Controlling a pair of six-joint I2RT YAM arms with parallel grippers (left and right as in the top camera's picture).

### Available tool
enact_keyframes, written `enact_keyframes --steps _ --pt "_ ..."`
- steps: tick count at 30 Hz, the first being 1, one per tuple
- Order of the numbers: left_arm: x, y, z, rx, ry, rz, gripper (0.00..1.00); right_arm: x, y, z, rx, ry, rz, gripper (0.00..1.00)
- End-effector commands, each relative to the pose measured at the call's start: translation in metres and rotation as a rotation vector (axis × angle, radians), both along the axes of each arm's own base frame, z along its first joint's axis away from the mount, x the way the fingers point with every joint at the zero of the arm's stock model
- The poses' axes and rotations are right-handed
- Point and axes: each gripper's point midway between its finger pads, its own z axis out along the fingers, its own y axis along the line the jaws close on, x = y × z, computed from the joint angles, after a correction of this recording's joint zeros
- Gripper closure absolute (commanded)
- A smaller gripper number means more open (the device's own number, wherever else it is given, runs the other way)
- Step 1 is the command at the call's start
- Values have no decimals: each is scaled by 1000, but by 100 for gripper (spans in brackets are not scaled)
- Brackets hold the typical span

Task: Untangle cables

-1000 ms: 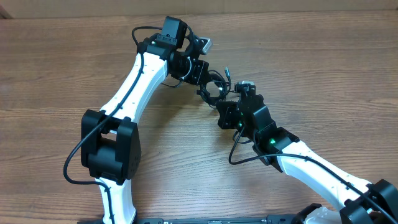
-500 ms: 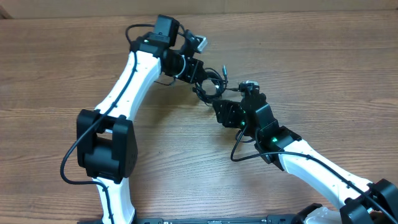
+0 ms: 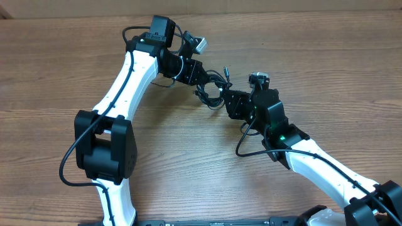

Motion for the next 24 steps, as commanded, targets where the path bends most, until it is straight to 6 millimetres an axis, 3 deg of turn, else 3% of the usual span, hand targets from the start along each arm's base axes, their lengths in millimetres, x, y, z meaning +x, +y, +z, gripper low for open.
enact_keyframes --steps 1,9,16,24 --pt "1 -9 16 -50 -36 -37 96 3 3 13 21 -30 10 76" --pt "-8 -19 15 -52 -29 -72 96 7 4 22 37 -68 11 96" --pt "-8 -20 15 -51 -57 -100 96 2 6 14 -11 -60 52 96" --pt "3 -22 20 -57 -181 -153 96 -30 31 1 20 29 270 96"
